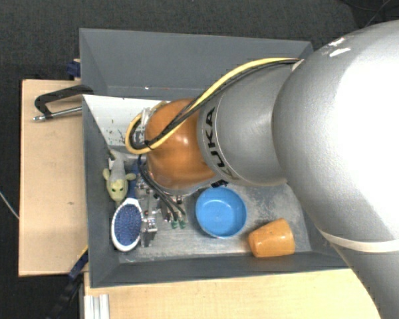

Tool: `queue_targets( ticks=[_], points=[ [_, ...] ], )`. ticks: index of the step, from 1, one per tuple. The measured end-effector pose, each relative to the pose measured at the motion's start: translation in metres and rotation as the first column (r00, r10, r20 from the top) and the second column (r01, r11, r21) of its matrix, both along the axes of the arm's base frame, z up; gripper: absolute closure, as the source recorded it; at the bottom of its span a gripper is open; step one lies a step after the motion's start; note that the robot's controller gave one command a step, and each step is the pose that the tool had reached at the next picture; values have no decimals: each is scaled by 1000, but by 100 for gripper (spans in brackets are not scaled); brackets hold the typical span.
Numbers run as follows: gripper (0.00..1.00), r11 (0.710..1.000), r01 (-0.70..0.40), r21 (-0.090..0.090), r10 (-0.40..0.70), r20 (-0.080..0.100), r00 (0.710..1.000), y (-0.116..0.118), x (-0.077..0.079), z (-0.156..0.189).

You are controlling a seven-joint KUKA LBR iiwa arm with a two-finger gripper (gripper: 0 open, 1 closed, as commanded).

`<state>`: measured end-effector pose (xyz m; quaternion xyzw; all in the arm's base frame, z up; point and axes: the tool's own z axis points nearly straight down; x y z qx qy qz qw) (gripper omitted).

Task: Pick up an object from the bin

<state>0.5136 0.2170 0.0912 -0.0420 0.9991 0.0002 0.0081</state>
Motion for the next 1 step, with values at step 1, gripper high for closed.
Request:
queue_targets(
  ticks=[1],
  points=[
    [0, 995, -95, -6, 95, -1, 995, 9, -7, 5]
  ],
)
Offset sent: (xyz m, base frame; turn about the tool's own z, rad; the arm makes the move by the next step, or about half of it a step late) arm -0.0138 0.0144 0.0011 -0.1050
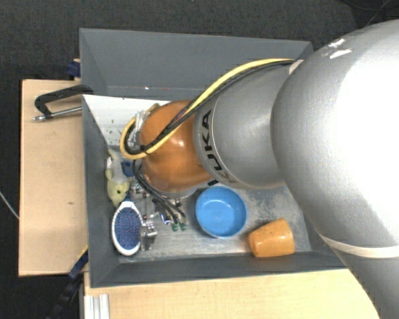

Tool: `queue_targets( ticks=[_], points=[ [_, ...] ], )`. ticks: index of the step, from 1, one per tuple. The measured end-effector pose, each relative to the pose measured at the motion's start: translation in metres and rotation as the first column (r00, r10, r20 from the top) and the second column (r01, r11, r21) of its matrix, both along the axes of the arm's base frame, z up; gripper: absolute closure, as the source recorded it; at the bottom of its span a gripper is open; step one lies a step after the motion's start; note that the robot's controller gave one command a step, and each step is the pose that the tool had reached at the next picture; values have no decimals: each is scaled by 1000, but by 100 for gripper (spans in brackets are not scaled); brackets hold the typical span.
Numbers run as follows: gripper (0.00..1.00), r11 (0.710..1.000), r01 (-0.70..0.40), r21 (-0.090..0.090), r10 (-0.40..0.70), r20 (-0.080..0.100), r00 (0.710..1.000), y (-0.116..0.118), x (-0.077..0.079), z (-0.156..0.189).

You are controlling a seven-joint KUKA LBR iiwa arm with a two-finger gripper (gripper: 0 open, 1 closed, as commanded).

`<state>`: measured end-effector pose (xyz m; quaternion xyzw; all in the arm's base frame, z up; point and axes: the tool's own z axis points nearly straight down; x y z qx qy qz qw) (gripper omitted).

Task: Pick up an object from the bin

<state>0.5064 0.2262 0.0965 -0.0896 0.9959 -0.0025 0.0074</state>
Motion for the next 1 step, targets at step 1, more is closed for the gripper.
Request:
queue_targets(
  ticks=[1],
  points=[
    [0, 992, -125, -6, 126, 6, 992, -1, 3, -3]
  ],
)
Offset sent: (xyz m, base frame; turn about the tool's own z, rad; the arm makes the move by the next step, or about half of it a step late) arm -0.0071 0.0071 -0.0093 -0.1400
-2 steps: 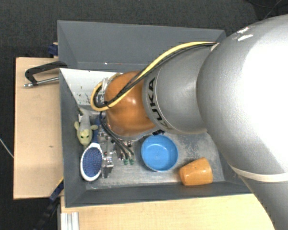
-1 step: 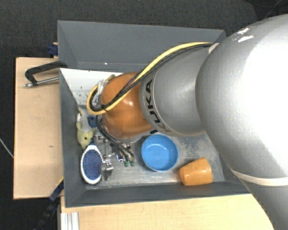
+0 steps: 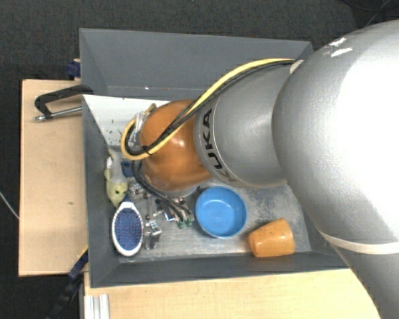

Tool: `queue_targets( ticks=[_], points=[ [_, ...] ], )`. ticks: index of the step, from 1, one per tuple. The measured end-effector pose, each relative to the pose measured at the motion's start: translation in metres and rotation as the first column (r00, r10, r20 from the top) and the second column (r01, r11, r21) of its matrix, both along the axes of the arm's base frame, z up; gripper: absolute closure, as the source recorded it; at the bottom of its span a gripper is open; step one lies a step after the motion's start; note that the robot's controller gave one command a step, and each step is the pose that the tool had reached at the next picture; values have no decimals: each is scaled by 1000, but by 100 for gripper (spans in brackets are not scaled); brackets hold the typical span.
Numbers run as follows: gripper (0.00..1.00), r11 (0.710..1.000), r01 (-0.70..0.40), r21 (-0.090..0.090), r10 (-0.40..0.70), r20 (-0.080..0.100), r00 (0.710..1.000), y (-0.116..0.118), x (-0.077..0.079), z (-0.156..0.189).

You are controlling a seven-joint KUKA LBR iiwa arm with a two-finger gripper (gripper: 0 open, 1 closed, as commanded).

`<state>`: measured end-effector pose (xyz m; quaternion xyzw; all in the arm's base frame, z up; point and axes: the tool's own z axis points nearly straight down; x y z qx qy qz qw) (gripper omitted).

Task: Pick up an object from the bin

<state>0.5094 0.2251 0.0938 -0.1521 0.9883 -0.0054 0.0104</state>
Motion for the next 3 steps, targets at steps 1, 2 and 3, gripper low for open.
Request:
queue_targets(
  ticks=[1, 2, 3],
  points=[
    [0, 1000, -27, 4, 27, -11, 1000, -2, -8, 4],
    [0, 998, -61, 5, 61, 2, 998, -1, -5, -6],
    [0, 997, -77, 1, 77, -4, 997, 2, -9, 0]
  ],
)
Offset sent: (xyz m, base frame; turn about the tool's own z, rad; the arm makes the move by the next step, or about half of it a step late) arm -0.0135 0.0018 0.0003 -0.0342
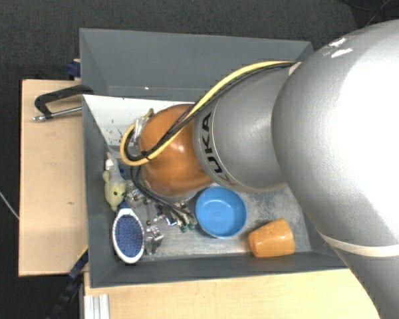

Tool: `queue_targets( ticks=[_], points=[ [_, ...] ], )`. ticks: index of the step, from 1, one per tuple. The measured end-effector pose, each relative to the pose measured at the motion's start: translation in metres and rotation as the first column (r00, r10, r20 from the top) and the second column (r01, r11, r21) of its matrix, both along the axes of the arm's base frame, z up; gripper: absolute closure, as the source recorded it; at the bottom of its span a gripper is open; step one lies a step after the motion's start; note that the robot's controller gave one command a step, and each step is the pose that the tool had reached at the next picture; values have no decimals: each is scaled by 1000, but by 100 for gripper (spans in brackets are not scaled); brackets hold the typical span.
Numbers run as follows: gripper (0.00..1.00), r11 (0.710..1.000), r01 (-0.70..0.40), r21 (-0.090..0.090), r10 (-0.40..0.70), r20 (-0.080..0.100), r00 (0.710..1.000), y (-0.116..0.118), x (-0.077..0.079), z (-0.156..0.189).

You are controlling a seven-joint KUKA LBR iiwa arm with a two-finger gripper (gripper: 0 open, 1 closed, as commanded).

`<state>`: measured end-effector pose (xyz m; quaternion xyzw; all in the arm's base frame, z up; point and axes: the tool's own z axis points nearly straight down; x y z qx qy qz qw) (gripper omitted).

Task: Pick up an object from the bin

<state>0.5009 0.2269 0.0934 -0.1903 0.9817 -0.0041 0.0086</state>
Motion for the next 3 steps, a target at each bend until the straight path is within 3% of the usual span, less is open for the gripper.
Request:
queue_targets(
  ticks=[1, 2, 3],
  points=[
    [0, 998, -59, -1, 59, -5, 998, 0, 9, -5],
    [0, 1000, -14, 10, 14, 2, 1000, -5, 3, -5],
    [0, 996, -87, 12, 87, -5, 996, -15, 16, -9]
  ],
)
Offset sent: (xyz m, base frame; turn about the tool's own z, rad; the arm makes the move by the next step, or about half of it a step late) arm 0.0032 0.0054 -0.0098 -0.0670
